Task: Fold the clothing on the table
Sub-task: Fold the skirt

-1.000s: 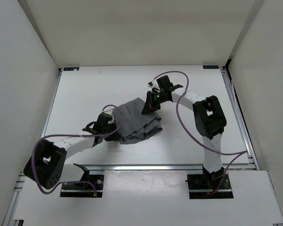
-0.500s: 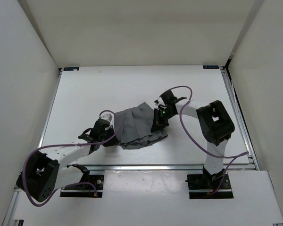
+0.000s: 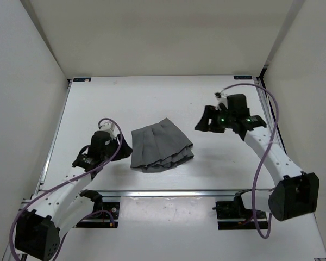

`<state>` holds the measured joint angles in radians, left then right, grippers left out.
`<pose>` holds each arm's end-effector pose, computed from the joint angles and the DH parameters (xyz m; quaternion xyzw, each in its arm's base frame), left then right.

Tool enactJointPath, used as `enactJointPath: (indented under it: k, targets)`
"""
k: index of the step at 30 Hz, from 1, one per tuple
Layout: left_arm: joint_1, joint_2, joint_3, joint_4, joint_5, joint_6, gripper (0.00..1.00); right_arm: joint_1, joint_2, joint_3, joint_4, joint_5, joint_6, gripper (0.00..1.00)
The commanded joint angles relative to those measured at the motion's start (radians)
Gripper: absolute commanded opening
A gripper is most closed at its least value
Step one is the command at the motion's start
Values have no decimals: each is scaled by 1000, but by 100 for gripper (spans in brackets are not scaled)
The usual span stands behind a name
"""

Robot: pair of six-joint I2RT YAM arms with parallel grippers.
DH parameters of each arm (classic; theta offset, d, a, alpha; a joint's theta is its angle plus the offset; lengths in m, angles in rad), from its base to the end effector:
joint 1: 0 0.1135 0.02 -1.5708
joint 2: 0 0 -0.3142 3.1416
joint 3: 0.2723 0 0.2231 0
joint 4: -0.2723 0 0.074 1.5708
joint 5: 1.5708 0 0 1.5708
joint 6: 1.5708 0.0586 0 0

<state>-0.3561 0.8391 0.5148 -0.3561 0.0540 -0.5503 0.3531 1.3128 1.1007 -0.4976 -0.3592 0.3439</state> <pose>0.1263 -0.0503 0.2523 -0.0759 0.8991 -0.2104 0.3764 0.2371 0.1093 0.3468 -0.0787 0.8938 0.2928 0.3305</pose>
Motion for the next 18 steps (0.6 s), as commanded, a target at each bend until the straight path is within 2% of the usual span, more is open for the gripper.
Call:
enactJointPath:
  k: [1, 2, 4, 8, 18]
  targets:
    - [-12, 25, -55, -92, 63, 50, 70, -138, -58, -136, -45, 11, -28, 68]
    - [-23, 20, -62, -84, 69, 62, 98, -160, -90, -180, -44, -6, -42, 68]
    - [-38, 3, -64, -75, 93, 50, 98, -238, -139, -243, -51, -14, -54, 68]
    - [-44, -14, -53, -70, 87, 70, 99, -295, -201, -327, -59, -30, -81, 68]
    - [60, -70, -84, -75, 175, 79, 99, -266, -199, -374, -36, -31, -83, 69]
